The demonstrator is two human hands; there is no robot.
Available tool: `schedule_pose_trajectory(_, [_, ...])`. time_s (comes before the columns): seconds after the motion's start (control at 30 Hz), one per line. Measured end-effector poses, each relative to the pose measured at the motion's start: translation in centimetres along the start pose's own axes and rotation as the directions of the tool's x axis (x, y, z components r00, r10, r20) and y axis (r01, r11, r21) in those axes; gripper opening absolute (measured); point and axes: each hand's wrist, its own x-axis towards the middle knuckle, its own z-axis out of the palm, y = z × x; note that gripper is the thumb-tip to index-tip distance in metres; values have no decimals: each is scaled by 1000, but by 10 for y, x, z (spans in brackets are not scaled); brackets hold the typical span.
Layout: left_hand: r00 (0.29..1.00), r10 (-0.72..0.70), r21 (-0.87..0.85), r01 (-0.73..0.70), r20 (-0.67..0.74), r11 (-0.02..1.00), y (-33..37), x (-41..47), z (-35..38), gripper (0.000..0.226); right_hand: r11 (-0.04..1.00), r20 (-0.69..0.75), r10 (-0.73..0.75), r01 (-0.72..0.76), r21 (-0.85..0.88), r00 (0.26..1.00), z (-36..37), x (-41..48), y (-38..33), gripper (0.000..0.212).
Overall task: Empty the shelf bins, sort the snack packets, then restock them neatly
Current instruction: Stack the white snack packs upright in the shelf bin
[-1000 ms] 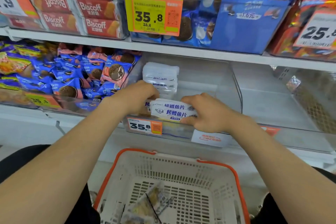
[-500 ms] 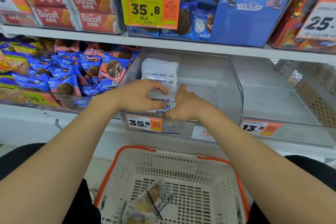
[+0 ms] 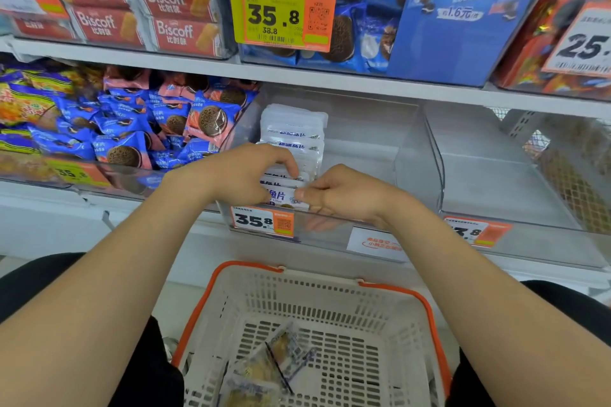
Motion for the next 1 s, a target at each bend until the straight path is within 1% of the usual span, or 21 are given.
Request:
schedule_pose_trajectory(0.03, [998,23,-27,-25,-57,999,3,-3,2,53,998,-24,-19,17,-54,1000,-1,-2,0,34])
schedule_pose_trajectory(0.07, [987,66,-44,-73,-150,996,6,-6,5,49,983,-106,-72,52,-174,992,-1,-4,2,34])
schedule_pose_trajectory(0.1, [958,120,-44,-136,-260,990,12,-10,9,43,946,-231,-157,79,-315,960,0,-9,3,29])
schedule_pose_trajectory(0.13, [918,168,-33,-192,-360,981,19,-16,12,35,909,-369,-271,111,-401,889,3,-17,4,22])
schedule_pose_trajectory(0.17, [883,195,-25,-228,-427,973,25,-22,14,28,892,-463,-371,171,-418,805,9,-30,4,14])
schedule_pose_trajectory(0.2, [874,196,-45,-240,-444,970,31,-30,15,23,878,-497,-444,252,-407,745,15,-44,3,8])
schedule_pose_trajectory(0.23, [896,174,-90,-229,-408,969,34,-38,18,22,867,-479,-481,316,-387,734,22,-59,3,9])
schedule_pose_trajectory(0.27, [935,152,-138,-205,-321,969,37,-46,21,21,859,-414,-493,355,-369,765,29,-73,4,10])
schedule_pose_trajectory(0.3, [973,137,-162,-168,-188,972,39,-52,27,20,855,-311,-478,355,-378,822,37,-83,8,10])
schedule_pose_trajectory(0.33, [992,125,-142,-127,-22,982,40,-57,35,17,843,-189,-439,330,-425,878,45,-89,15,12])
schedule_pose_trajectory(0.37, [983,99,-77,-88,155,993,40,-61,46,13,816,-76,-377,292,-499,923,55,-91,25,19])
schedule_pose_trajectory(0.4, [945,44,1,-47,325,999,38,-63,60,10,774,25,-302,261,-577,953,65,-87,39,26])
schedule_pose_trajectory(0.43, [886,-37,77,2,461,997,34,-63,79,14,740,110,-199,223,-635,974,76,-79,55,28])
schedule_pose_trajectory(0.5, [778,-176,170,90,603,981,24,-60,118,27,709,207,29,126,-693,978,97,-57,93,22])
schedule_pose_trajectory(0.53, [752,-211,191,116,624,975,17,-57,138,31,711,220,116,74,-700,969,106,-45,111,20])
schedule_pose_trajectory(0.6, [741,-244,206,145,626,968,1,-52,178,37,716,194,216,-20,-698,957,118,-26,144,19])
schedule_pose_trajectory(0.7, [752,-263,164,206,604,965,-23,-50,234,47,758,102,271,-147,-636,957,137,-4,196,25])
schedule_pose_trajectory(0.77, [741,-287,121,271,607,955,-39,-51,269,47,772,62,343,-244,-587,937,153,6,235,29])
schedule_pose_trajectory(0.87, [695,-348,114,361,629,926,-70,-53,318,60,746,57,442,-331,-578,895,177,17,285,11])
schedule_pose_trajectory(0.93, [682,-378,118,396,626,911,-90,-55,347,82,734,41,496,-393,-553,867,190,19,309,26])
schedule_pose_trajectory(1.0, [682,-413,109,443,603,890,-105,-59,371,95,740,-38,498,-447,-502,866,200,18,326,34])
